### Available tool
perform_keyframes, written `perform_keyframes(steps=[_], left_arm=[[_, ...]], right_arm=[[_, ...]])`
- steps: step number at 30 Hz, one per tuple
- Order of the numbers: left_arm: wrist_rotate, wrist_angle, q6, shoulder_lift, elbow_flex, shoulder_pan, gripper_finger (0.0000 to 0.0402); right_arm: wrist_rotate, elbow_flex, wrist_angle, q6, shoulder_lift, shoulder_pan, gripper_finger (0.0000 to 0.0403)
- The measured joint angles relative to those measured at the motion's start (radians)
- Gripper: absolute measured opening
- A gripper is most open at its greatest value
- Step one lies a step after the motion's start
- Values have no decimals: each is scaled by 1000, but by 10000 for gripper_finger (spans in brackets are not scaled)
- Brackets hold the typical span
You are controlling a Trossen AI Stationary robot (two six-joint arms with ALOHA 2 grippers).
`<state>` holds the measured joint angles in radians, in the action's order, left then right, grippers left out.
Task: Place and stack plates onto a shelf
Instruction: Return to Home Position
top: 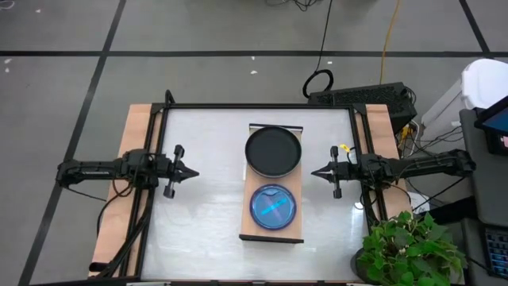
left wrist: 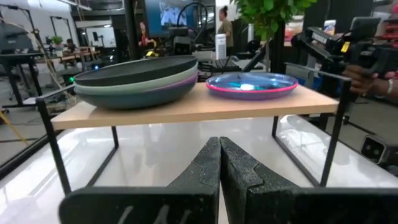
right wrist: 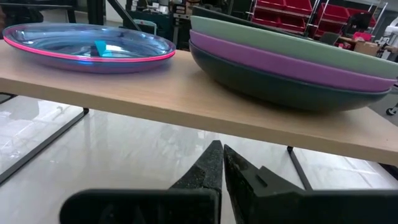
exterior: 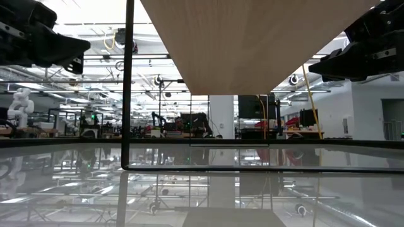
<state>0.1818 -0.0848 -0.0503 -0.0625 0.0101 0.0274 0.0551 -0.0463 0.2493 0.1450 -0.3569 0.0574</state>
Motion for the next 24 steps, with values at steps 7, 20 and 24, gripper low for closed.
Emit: perform_keyframes(steps=[7, 20, 24], left_arm=[[-2, 17, 1, 42, 0, -39, 3], [-123, 68, 52, 50, 0, -56, 3], [-125, 68, 36, 50, 0, -67, 3]], right_arm=[[0, 0, 0, 1, 0, 0, 0], [-3, 0, -4, 17, 0, 1, 0], [-4, 0, -8, 17, -1, 2, 0]])
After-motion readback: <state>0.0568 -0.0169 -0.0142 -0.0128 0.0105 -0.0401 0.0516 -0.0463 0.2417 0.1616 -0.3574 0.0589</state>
